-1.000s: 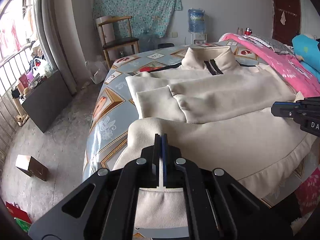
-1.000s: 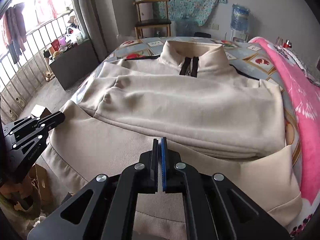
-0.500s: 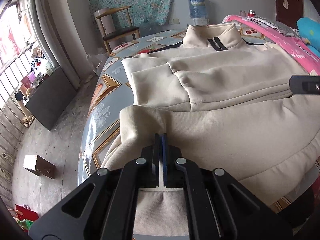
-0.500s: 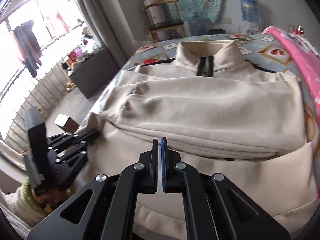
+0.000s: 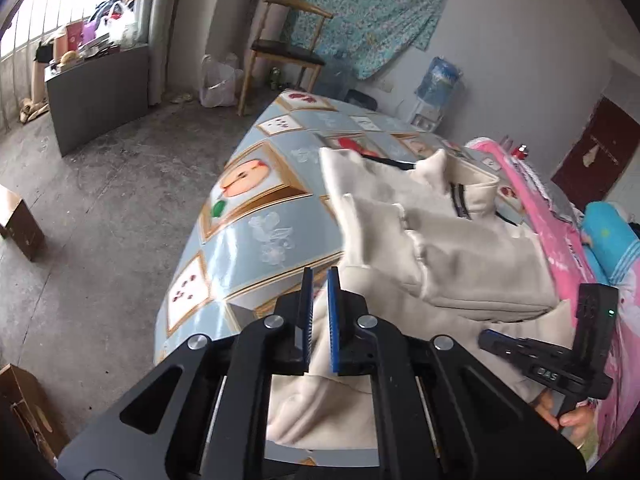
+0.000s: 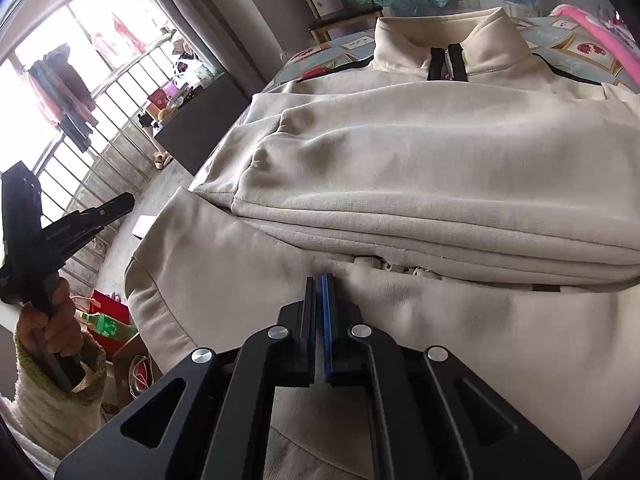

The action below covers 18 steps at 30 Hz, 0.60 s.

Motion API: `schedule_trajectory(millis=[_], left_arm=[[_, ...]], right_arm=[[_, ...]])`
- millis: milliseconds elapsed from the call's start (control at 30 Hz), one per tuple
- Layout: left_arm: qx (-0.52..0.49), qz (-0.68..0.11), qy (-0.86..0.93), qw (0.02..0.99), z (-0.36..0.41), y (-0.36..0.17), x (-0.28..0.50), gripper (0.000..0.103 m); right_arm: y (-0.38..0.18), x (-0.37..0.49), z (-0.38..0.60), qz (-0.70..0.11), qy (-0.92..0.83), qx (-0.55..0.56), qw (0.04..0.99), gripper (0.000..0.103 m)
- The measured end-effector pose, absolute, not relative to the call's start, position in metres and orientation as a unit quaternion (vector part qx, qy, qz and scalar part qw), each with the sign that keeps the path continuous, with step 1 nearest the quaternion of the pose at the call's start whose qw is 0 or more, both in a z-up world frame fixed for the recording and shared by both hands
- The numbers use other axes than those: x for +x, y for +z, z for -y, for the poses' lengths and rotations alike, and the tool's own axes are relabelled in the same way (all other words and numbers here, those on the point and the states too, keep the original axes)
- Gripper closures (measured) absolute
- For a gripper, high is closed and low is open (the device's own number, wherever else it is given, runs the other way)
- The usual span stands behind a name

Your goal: Fold large clothes

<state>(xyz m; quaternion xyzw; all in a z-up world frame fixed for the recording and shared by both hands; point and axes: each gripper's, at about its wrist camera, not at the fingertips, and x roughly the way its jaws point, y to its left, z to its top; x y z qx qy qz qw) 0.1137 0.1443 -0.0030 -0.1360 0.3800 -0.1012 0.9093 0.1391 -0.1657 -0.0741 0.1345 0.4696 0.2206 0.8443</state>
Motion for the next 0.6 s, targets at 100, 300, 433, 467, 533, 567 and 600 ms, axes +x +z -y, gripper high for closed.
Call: schedule_trajectory(millis=[100,300,433,467,533,567,600], left_arm=[[-0.110,-0.392,-0.178,0.896,-0.092,0.000,0.109,0.097],[-0.023,-0.454,-0.236,0.859,0.004,-0.041,0.117,0.097],[0.031,-0.450,-0.217,0.866,0.027,-0.053,0.112,0.097],[0.038,-0.448,-0.214,0.867,0.029,-0.053,0.112,0.097],[0.036,-0.447,-0.211,0.868,0.030,-0.054,0.112,0.097],[0.035,-0.447,-0.211,0.869,0.027,-0.053,0.113,0.097],[0.034,-0.447,-0.210,0.869,0.027,-0.053,0.113,0.096]], right_arm=[[-0.078,0.142,0.176,-0.473,0.228,0.184,0.831,0.100],[-0.043,0.113,0.225,-0.432,0.203,0.213,0.853,0.069],[-0.016,0.082,0.272,-0.400,0.123,0.177,0.891,0.054],[-0.016,0.077,0.282,-0.409,0.088,0.153,0.895,0.054],[-0.025,0.080,0.294,-0.434,0.030,0.113,0.893,0.054],[-0.031,0.083,0.297,-0.443,0.004,0.094,0.891,0.054],[-0.036,0.086,0.299,-0.450,-0.022,0.075,0.889,0.054]])
